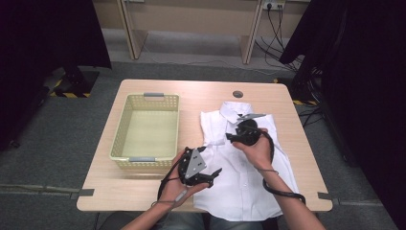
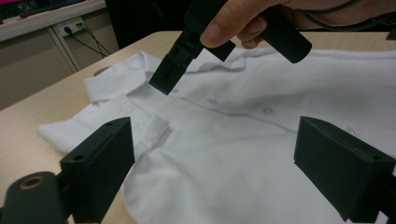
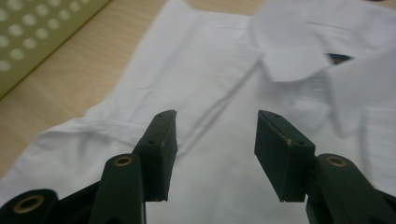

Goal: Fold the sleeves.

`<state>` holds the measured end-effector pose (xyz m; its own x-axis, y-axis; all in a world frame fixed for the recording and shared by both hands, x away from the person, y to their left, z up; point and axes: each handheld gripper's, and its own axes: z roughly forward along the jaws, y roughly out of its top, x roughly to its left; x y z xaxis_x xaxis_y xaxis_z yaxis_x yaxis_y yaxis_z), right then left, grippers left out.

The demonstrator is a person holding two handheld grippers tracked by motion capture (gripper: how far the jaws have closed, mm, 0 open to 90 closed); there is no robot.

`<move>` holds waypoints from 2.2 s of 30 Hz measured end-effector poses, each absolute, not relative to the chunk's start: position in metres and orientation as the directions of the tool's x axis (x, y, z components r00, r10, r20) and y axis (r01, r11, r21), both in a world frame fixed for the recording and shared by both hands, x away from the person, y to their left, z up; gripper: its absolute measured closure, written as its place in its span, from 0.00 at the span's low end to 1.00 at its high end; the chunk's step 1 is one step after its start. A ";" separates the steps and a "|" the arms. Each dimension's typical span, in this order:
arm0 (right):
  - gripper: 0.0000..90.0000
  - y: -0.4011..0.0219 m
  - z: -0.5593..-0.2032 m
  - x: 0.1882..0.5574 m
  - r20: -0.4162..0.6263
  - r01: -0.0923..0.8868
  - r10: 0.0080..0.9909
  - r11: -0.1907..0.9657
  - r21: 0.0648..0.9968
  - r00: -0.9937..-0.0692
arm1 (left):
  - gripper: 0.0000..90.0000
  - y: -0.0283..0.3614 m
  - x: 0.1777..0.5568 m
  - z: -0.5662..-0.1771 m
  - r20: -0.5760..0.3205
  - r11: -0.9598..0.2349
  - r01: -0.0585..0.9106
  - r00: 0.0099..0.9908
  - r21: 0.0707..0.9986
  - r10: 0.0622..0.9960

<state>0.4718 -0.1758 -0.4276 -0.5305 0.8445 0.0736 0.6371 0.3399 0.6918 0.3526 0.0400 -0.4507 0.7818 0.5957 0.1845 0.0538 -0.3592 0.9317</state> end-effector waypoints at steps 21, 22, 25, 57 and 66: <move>0.50 -0.254 -0.442 0.542 -0.018 0.700 0.937 0.272 0.660 -0.348 | 0.16 -0.016 0.503 -0.453 0.153 -0.487 0.282 0.720 0.826 0.677; 0.50 -0.254 -0.443 0.543 -0.016 0.704 0.937 0.273 0.656 -0.349 | 0.16 -0.017 0.506 -0.454 0.146 -0.486 0.298 0.715 0.821 0.684; 0.50 -0.251 -0.446 0.546 -0.018 0.706 0.937 0.275 0.652 -0.349 | 0.18 -0.018 0.520 -0.460 0.125 -0.473 0.343 0.689 0.811 0.714; 0.59 -0.244 -0.457 0.527 0.042 0.746 0.922 0.283 0.603 -0.384 | 0.31 -0.012 0.541 -0.466 0.072 -0.501 0.488 0.661 0.715 0.747; 0.51 -0.254 -0.442 0.548 0.023 0.705 0.940 0.240 0.667 -0.341 | 0.25 -0.013 0.555 -0.459 0.051 -0.442 0.481 0.631 0.757 0.774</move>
<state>0.5477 -0.2544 -0.4421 -0.3412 0.9397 0.0229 0.7053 0.2398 0.6671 0.5553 -0.0132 -0.4594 0.6308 0.7742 0.0514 0.4810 -0.4422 0.7570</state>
